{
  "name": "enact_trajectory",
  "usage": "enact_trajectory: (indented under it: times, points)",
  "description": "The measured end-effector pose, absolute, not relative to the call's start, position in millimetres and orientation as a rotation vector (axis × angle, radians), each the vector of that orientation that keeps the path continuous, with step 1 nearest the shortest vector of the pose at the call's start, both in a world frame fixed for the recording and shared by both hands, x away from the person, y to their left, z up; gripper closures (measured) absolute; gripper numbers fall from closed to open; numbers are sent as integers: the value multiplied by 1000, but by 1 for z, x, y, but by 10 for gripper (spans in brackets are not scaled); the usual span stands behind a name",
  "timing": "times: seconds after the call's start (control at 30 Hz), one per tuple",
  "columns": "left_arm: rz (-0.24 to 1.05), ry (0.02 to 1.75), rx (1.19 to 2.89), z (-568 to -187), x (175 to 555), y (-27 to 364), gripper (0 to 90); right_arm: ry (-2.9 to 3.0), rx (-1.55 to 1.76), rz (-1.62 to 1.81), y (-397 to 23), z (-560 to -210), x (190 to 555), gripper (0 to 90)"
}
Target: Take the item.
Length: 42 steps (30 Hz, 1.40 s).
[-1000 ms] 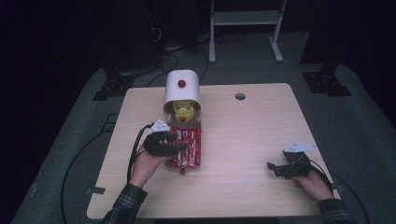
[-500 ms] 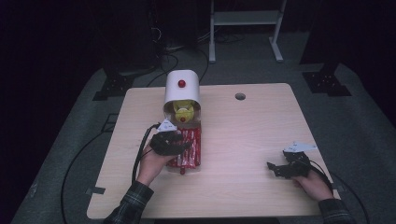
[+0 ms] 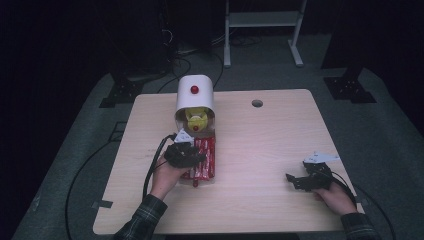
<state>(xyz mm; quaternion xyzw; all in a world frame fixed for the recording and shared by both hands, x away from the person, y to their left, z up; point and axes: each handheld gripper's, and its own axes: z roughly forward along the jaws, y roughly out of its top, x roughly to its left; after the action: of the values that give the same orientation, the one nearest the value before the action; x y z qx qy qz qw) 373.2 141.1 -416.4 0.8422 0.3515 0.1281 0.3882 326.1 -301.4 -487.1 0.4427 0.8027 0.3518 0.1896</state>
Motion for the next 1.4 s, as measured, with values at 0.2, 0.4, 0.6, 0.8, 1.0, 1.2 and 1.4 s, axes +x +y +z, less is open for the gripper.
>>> enact_trajectory:
  times: [0.2, 0.4, 0.6, 0.8, 1.0, 1.2, 1.4]
  points:
    - [331, 916, 2135, -419, 372, 140, 602, 2256, 1244, 988, -301, -487, 326, 113]
    - [323, 932, 2133, -418, 372, 142, 717, 2256, 1244, 989, -301, -487, 326, 113]
    - [325, 903, 2109, -415, 370, 143, 835, 2256, 1245, 989, -301, -487, 326, 113]
    - [326, 884, 2108, -413, 368, 142, 853, 2256, 1245, 989, -301, -487, 326, 113]
    - [333, 865, 2084, -407, 366, 143, 857, 2256, 1245, 989, -301, -487, 326, 114]
    - [334, 859, 2054, -399, 363, 148, 858, 2256, 1244, 989, -301, -487, 326, 113]
    - [328, 858, 2038, -395, 361, 153, 859, 2256, 1244, 989, -301, -487, 326, 113]
